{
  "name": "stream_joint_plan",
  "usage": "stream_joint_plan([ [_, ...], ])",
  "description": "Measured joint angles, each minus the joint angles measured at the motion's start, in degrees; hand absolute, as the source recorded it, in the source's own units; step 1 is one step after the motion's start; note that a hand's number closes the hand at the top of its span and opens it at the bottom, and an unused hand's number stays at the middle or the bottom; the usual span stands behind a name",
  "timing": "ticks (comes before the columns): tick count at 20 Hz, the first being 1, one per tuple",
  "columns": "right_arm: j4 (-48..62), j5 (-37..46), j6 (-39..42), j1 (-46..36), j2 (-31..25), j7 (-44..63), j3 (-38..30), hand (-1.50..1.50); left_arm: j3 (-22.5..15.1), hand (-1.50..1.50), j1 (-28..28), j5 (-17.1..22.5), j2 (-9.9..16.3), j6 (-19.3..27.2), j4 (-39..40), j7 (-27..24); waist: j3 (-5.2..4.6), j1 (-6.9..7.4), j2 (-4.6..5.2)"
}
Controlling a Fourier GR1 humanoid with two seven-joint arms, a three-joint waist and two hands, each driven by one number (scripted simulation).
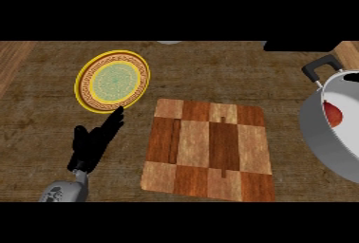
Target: Pick the pear from the cutting board and place it in the pot
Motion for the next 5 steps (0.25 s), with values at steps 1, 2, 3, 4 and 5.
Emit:
stream_joint_plan([
  [1, 0.4, -1.5, 0.7, 0.4, -1.4, -0.5, -1.6, -1.5, -0.1, 0.0, 0.5, -0.1, 0.1, -0.1, -0.1, -0.3, 0.01, -0.01, 0.01],
  [2, 0.6, -2.7, 1.6, 0.7, -2.6, -0.9, -3.0, -1.5, -0.1, 0.0, 0.3, -0.3, -0.2, 0.2, 0.0, -0.2, 0.01, -0.05, 0.03],
  [3, 1.1, -3.9, 2.2, 1.5, -3.7, -1.8, -4.3, -1.5, -0.3, 0.0, 0.4, -0.4, -0.4, 0.2, 0.0, -0.3, 0.01, 0.0, 0.08],
  [4, 1.6, -5.0, 3.2, 2.0, -5.2, -2.0, -5.5, -1.5, -0.5, 0.0, 0.9, -0.5, -0.4, 0.2, -0.6, -0.2, 0.04, 0.14, 0.12],
  [5, 1.8, -6.0, 4.0, 2.4, -6.1, -2.3, -6.5, -1.5, 0.0, 0.0, 0.4, -0.1, -0.2, -0.1, -0.4, 0.1, 0.02, 0.11, 0.11],
])
